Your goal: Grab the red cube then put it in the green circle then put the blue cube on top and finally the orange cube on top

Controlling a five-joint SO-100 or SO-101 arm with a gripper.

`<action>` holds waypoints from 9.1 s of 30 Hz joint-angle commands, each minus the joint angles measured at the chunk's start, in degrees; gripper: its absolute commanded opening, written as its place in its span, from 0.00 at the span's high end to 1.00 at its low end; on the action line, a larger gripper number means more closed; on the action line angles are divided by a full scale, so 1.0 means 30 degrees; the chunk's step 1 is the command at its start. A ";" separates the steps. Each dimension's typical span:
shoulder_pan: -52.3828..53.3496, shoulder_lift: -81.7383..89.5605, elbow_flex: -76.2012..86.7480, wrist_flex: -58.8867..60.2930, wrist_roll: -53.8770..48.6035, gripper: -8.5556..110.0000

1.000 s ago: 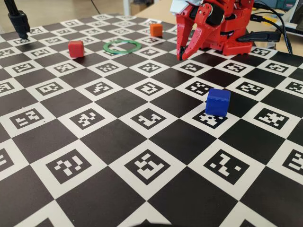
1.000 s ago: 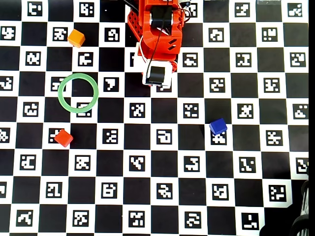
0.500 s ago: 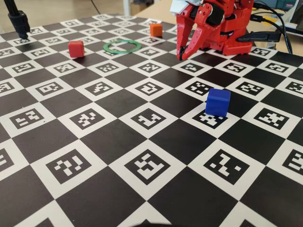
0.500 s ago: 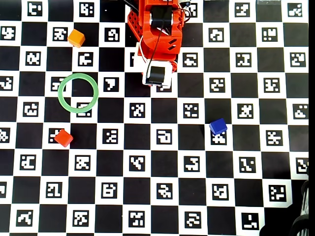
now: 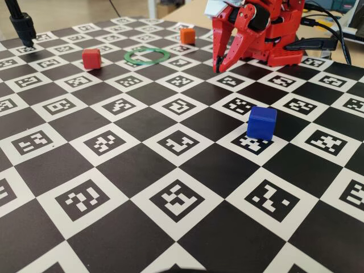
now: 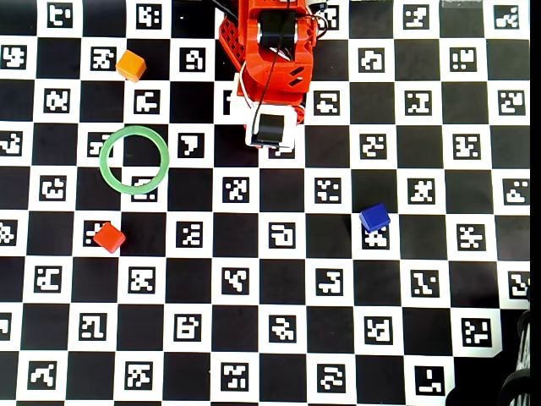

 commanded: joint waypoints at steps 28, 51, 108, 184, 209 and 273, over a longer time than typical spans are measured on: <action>0.3867 -2.0742 -2.3994 0.2666 1.2715 0.97; 1.2363 -3.3252 -3.9316 0.7412 1.2979 0.61; 1.3682 -4.3447 -3.6709 -0.2725 1.5938 0.53; 1.2891 -4.3506 -3.6680 -0.3545 2.7070 0.53; 1.3125 -4.3242 -3.6270 -0.3779 2.9561 0.56; 1.4971 -3.5332 -4.2129 0.7236 1.9600 0.91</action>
